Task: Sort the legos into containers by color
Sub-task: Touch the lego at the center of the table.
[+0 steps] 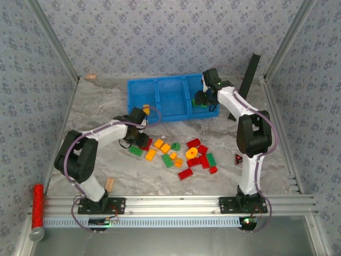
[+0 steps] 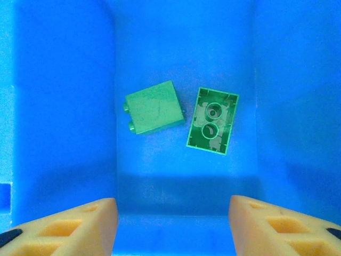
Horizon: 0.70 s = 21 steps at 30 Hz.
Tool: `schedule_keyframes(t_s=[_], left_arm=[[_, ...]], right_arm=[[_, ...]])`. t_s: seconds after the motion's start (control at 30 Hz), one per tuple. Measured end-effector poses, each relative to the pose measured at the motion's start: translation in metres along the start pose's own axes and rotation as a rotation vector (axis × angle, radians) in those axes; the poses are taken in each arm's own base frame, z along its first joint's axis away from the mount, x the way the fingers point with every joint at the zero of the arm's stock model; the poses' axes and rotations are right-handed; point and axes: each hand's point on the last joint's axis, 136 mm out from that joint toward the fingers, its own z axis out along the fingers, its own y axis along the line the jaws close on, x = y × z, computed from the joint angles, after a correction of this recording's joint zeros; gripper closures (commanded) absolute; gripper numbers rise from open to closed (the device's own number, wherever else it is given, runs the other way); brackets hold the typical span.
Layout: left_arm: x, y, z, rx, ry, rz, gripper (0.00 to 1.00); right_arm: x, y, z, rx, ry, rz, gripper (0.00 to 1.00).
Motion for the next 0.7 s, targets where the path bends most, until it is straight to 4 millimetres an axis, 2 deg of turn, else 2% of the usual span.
schedule_keyframes(t_s=[0.1,0.2,0.3,0.53,0.7], left_arm=[[0.003,0.000,-0.001,0.010,0.002,-0.007,0.45],[0.004,0.000,-0.001,0.018,0.006,-0.013,0.49],[0.004,0.001,-0.001,0.030,0.007,-0.021,0.50],[0.003,-0.005,-0.007,0.080,-0.002,-0.030,0.36],[-0.001,-0.011,-0.016,0.115,-0.028,-0.025,0.34]], right_arm=[[0.000,0.001,-0.003,-0.001,-0.003,-0.004,0.41],[0.000,0.001,-0.004,-0.001,-0.004,-0.004,0.41],[0.001,0.002,-0.003,-0.002,0.001,-0.007,0.41],[0.005,0.003,-0.003,0.005,0.013,-0.016,0.41],[0.006,0.003,-0.003,0.005,0.015,-0.016,0.41]])
